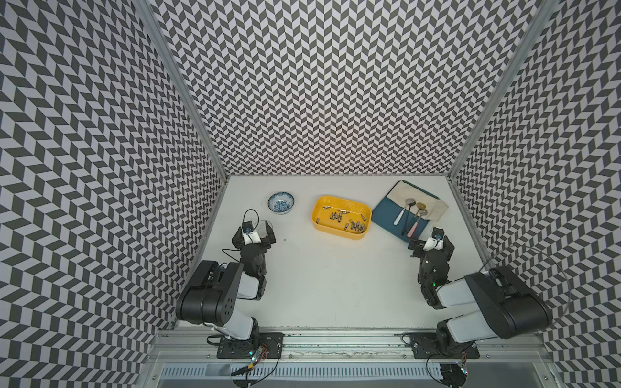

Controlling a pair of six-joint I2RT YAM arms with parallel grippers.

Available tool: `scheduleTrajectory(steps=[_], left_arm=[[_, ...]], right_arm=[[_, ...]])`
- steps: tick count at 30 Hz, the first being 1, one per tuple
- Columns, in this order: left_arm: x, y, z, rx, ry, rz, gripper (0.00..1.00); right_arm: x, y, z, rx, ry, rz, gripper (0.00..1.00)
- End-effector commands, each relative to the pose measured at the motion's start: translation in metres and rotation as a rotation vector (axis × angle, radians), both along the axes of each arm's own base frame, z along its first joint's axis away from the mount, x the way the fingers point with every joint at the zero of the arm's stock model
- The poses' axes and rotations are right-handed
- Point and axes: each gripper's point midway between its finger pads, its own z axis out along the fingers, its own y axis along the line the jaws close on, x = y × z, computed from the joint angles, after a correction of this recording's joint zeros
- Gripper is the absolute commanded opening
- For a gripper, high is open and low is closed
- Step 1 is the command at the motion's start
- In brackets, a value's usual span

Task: Put the bit on the desktop into the storage box
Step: Reset both arms

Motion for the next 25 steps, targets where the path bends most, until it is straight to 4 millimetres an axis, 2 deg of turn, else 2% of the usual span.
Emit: scheduleTrajectory(steps=[1,2,4,5,8,25], left_arm=[[0.007,-0.002,0.013,-0.003,-0.056,-0.028,1.0],[0.006,-0.003,0.016,-0.006,-0.066,-0.036,1.0],[0.01,-0.003,0.007,-0.025,-0.01,-0.045,1.0],[0.008,-0.002,0.012,-0.013,-0.043,-0.042,1.0],[0.01,-0.003,0.009,-0.021,-0.017,-0.043,1.0],[0.009,-0.004,0.01,-0.016,-0.024,-0.042,1.0]], right_arm=[[-0.012,0.008,0.076,0.008,-0.341,0.041,0.99],[-0.014,0.011,0.076,0.002,-0.341,0.067,1.0],[-0.019,0.021,0.075,-0.005,-0.348,0.158,0.99],[-0.017,0.027,0.07,-0.018,-0.328,0.22,0.99],[-0.01,0.021,0.07,-0.005,-0.339,0.175,0.99],[-0.011,0.021,0.071,-0.002,-0.341,0.178,0.99]])
